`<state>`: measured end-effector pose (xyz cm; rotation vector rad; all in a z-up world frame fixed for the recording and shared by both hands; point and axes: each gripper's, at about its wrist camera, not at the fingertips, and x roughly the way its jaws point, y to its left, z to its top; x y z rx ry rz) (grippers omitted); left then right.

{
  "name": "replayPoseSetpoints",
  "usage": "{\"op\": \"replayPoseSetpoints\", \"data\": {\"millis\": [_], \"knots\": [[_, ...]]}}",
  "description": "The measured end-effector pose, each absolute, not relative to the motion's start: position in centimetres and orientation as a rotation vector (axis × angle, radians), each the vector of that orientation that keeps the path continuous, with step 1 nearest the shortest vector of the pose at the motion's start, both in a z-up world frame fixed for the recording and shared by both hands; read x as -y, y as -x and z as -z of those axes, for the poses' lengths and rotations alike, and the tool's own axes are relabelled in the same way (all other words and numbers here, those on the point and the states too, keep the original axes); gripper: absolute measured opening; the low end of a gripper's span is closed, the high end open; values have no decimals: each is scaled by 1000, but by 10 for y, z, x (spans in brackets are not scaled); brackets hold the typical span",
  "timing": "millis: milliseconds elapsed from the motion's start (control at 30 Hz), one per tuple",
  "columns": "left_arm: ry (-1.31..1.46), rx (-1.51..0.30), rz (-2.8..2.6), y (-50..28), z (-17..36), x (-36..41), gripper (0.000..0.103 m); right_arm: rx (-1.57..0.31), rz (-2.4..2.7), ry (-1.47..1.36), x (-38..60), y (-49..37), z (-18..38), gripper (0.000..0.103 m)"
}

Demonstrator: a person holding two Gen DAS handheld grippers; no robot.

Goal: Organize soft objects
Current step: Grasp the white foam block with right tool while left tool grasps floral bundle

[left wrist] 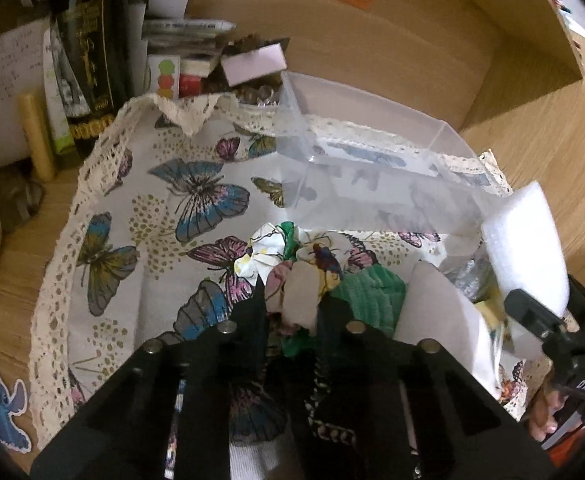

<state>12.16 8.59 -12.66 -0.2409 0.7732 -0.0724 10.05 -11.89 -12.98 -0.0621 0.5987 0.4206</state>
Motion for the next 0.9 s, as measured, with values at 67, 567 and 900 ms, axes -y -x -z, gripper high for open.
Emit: {"op": "replayPoseSetpoints", "data": {"millis": [67, 567, 900], "knots": [[225, -751, 72, -116, 121, -83, 16, -580, -416, 62, 122, -96, 125, 86], [118, -608, 72, -88, 68, -65, 16, -455, -408, 42, 143, -90, 83, 86], [128, -650, 29, -93, 81, -70, 17, -477, -426, 23, 144, -96, 90, 86]]}}
